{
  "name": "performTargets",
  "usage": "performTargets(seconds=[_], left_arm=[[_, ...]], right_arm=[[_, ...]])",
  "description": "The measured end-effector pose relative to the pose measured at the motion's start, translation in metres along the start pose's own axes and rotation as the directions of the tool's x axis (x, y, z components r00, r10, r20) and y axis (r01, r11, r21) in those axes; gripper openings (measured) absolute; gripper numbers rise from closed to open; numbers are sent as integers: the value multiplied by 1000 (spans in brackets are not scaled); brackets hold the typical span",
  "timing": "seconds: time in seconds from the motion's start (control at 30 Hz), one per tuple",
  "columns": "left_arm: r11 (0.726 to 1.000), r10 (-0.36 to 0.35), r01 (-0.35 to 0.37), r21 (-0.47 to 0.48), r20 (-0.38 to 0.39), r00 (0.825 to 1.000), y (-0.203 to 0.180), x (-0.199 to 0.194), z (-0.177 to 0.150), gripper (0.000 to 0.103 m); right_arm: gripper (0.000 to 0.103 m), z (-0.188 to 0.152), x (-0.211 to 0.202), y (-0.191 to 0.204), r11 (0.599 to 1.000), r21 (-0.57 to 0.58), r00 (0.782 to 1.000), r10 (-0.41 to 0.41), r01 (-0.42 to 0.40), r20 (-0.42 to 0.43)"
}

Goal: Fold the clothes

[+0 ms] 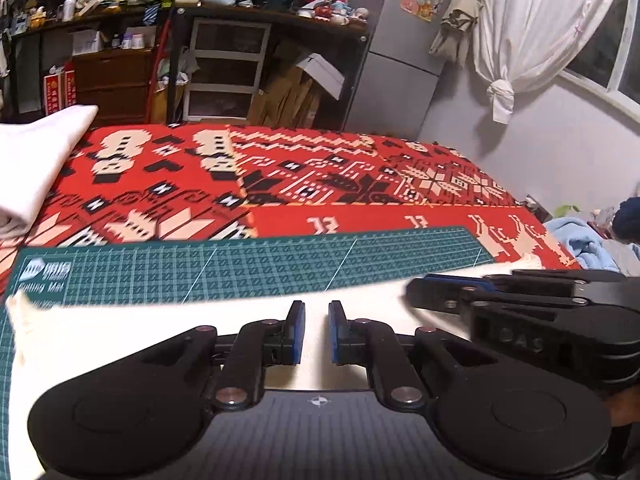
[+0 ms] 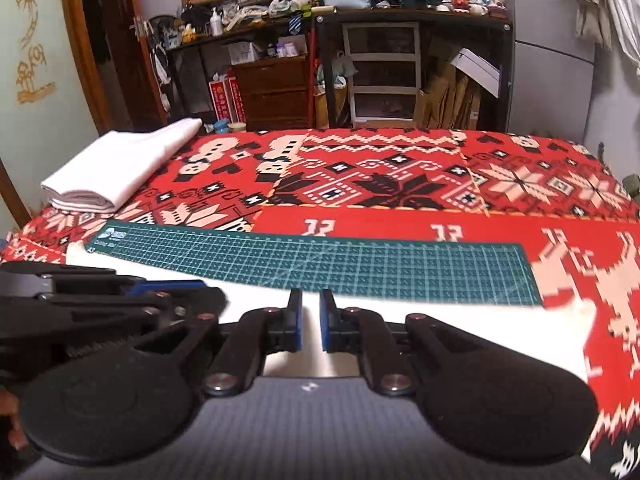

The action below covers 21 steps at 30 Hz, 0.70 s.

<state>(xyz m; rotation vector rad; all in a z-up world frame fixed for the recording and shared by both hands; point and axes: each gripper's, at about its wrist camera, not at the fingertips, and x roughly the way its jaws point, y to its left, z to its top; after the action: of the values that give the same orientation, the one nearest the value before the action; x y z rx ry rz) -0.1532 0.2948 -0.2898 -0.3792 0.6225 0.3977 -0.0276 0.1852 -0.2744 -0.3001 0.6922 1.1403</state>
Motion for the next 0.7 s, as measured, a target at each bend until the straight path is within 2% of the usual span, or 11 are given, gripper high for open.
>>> performTargets(seconds=[0.1, 0.23, 0.4, 0.57, 0.7], left_arm=[[1000, 3, -3, -4, -7, 1000, 0, 10, 3, 11], [999, 5, -5, -49, 0, 1000, 10, 11, 3, 10], [994, 48, -47, -102, 7, 999, 33, -2, 1, 10], [969, 108, -101, -224, 21, 994, 71, -20, -2, 10], [939, 142, -124, -321, 32, 989, 102, -33, -4, 8]], right_arm=[[9, 1, 14, 2, 1000, 3, 1000, -16, 17, -25], [6, 0, 15, -3, 998, 25, 999, -51, 51, -12], [6, -3, 3, -36, 981, 135, 991, -137, 137, -12], [6, -12, -13, -85, 928, 311, 977, -213, 204, -8], [0, -18, -25, -124, 867, 457, 975, -224, 198, 2]])
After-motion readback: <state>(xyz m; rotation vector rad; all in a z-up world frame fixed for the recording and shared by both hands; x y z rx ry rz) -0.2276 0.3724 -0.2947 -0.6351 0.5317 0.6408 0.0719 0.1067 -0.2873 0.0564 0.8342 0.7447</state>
